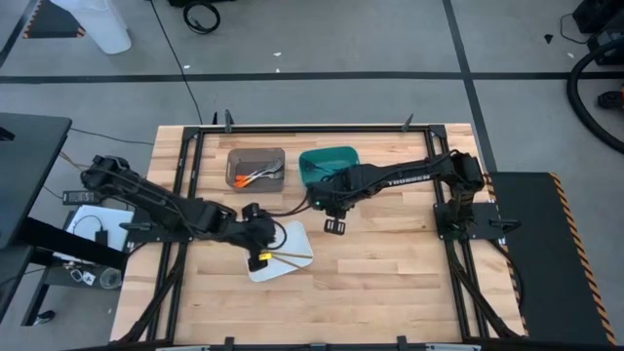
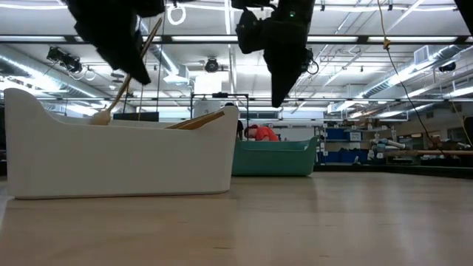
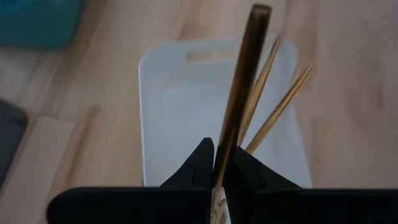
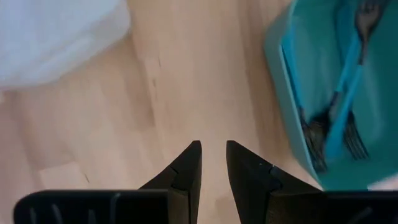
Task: Sort silverware by color (type)
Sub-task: Put the gold fork into the white bin, then adjust the gold forks in the white bin
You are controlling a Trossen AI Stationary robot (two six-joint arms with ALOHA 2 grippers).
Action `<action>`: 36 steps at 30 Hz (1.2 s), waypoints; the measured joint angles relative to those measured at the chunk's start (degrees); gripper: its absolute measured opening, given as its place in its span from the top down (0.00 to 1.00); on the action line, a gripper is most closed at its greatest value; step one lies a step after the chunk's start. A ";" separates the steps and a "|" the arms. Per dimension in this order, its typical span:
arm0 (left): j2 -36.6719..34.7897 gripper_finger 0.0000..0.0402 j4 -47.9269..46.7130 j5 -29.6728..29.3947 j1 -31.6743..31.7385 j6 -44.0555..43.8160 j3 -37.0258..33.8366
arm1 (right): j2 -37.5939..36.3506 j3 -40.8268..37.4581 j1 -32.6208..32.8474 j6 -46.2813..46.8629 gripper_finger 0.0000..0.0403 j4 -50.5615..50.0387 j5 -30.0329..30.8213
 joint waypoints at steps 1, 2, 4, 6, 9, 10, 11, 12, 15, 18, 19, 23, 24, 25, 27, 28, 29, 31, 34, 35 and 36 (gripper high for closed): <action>0.85 0.94 -0.86 0.40 0.13 -0.26 0.28 | 0.00 0.00 0.35 0.29 0.79 -0.94 1.08; 1.70 0.94 -1.23 0.64 0.30 -0.50 0.49 | 0.00 -0.01 0.74 0.47 0.79 -2.07 2.13; 2.88 0.94 -3.84 0.73 0.43 -1.49 0.82 | 0.00 0.00 1.44 0.94 0.79 -2.81 4.25; 4.07 0.94 -4.62 0.74 0.43 -1.82 1.10 | 0.00 -0.01 2.05 1.24 0.79 -3.68 5.98; 4.88 0.94 -5.09 0.97 0.48 -1.87 1.13 | -0.40 0.00 3.04 2.03 0.79 -4.90 8.03; 5.12 0.94 -4.93 1.18 0.65 -1.87 1.15 | -0.61 0.00 3.33 2.59 0.79 -5.68 8.59; 5.24 0.94 -5.04 1.60 0.70 -1.88 1.15 | -0.73 0.00 3.59 3.20 0.79 -6.42 9.25; 5.25 0.94 -5.14 2.01 0.74 -1.83 1.15 | -0.91 0.00 3.84 3.84 0.79 -6.92 9.82; 5.44 0.93 -4.94 2.12 0.70 -0.17 1.15 | -1.56 0.00 4.53 5.70 0.79 -8.32 11.73; 5.43 0.91 -4.52 2.24 0.70 0.57 1.15 | -1.99 0.00 5.39 6.45 0.79 -8.41 12.45; 5.42 0.90 -4.21 2.24 0.70 1.39 1.15 | -2.13 0.00 5.60 6.74 0.79 -8.41 12.45; 5.42 0.86 -1.16 2.25 0.70 4.51 1.15 | -2.43 0.00 6.19 7.76 0.79 -8.56 12.55; 5.42 0.84 -0.75 2.25 0.70 4.84 1.15 | -2.43 0.00 6.37 7.96 0.79 -8.74 12.56; 5.42 0.82 -0.55 2.23 0.70 4.90 1.15 | -2.43 0.00 6.56 8.27 0.79 -9.10 12.56; 5.42 0.77 -0.49 2.23 0.70 5.07 1.15 | -2.43 0.00 6.84 8.74 0.79 -10.49 13.18; 5.42 0.75 -0.45 2.23 0.70 5.08 1.13 | -2.41 0.00 6.99 8.78 0.79 -11.40 14.17; 5.42 0.72 -0.18 2.23 0.70 5.09 1.13 | -2.40 0.00 7.16 8.77 0.79 -12.39 15.32; 5.42 0.68 0.37 2.23 0.60 5.23 1.13 | -2.49 0.00 7.27 9.13 0.79 -14.01 16.74; 5.23 0.65 0.22 2.19 -0.13 6.22 1.94 | -2.83 0.00 7.34 10.35 0.80 -14.42 17.02; 5.03 0.64 0.49 2.08 -0.66 6.91 2.19 | -3.08 0.00 7.50 10.43 0.80 -14.46 17.06; 4.91 0.64 0.79 1.83 -1.15 7.66 2.42 | -3.21 0.00 7.74 10.43 0.81 -14.37 17.13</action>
